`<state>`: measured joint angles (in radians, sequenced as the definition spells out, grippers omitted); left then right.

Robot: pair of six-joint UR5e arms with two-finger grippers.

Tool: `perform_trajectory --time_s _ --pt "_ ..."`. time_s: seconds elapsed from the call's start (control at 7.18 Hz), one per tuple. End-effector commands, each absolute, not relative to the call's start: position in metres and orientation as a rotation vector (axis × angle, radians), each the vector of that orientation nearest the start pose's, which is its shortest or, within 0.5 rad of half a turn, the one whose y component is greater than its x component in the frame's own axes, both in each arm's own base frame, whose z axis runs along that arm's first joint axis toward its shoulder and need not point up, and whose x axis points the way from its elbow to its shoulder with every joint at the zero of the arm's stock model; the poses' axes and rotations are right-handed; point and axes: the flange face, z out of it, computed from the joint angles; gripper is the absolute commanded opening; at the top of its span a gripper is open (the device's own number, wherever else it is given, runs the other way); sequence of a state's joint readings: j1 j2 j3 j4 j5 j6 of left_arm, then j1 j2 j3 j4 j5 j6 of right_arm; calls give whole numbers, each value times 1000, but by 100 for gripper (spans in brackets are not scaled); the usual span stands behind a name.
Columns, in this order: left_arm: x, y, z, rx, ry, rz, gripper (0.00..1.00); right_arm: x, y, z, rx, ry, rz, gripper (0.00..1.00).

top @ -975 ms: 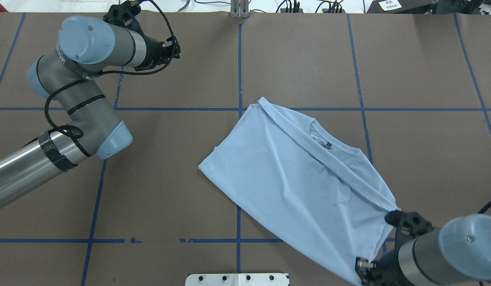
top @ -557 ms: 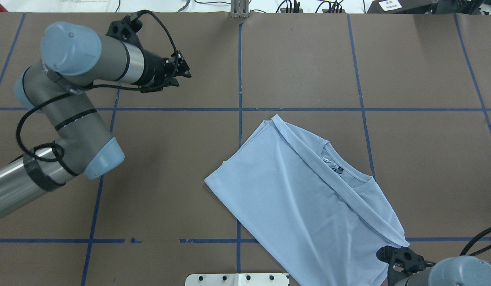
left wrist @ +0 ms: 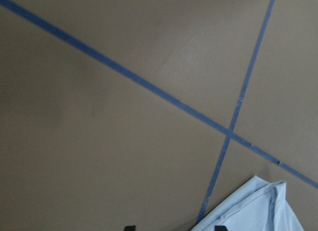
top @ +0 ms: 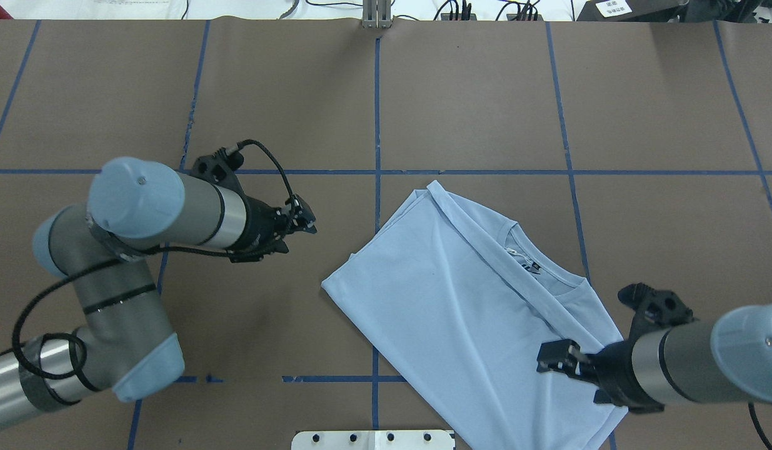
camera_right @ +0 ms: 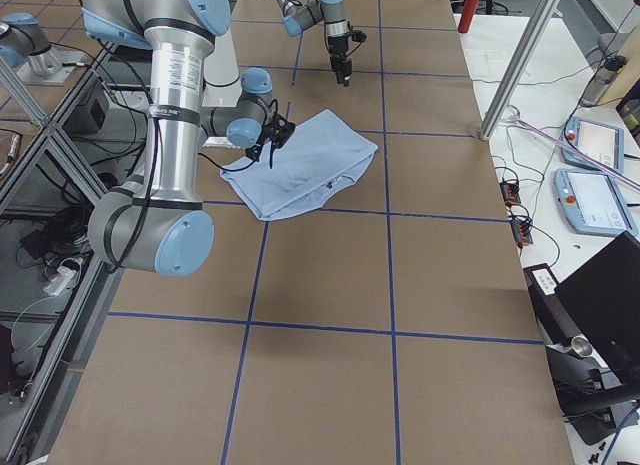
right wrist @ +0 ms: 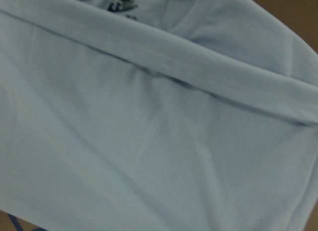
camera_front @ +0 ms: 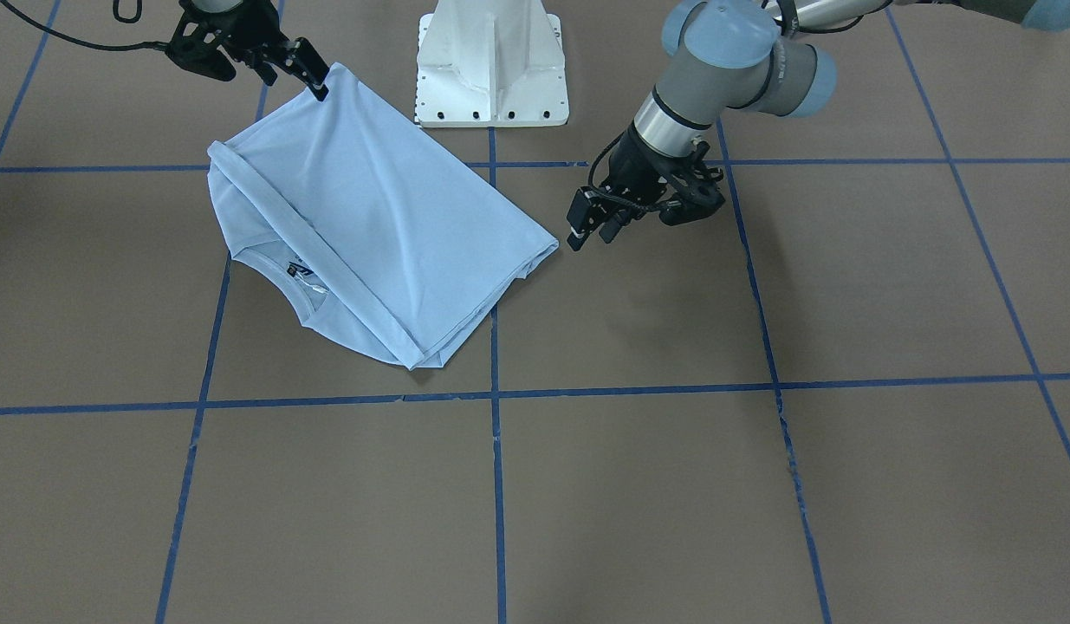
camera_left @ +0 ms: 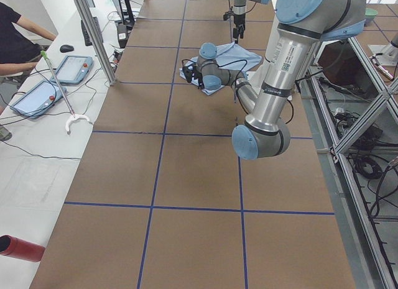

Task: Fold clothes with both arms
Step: 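Grasp the shirt's two side edges with left and right grippers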

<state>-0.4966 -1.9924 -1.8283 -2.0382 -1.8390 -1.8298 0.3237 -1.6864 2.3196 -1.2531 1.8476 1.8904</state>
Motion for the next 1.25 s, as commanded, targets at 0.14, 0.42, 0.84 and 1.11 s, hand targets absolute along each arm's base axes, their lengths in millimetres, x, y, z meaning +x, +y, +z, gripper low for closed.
perform_trajectory --time_s 0.14,0.42,0.84,1.11 --pt "560 -343 260 -89 1097 -514 65 -354 -316 330 -124 -981 524 100" --pt "566 -345 267 -83 1080 -509 64 -355 -316 332 -121 -978 519 100" --pt "568 -346 264 -89 1082 -516 33 -355 -317 333 -121 -977 520 100" --pt "568 -348 270 -87 1054 -523 0 -356 -317 333 -122 -975 520 100"
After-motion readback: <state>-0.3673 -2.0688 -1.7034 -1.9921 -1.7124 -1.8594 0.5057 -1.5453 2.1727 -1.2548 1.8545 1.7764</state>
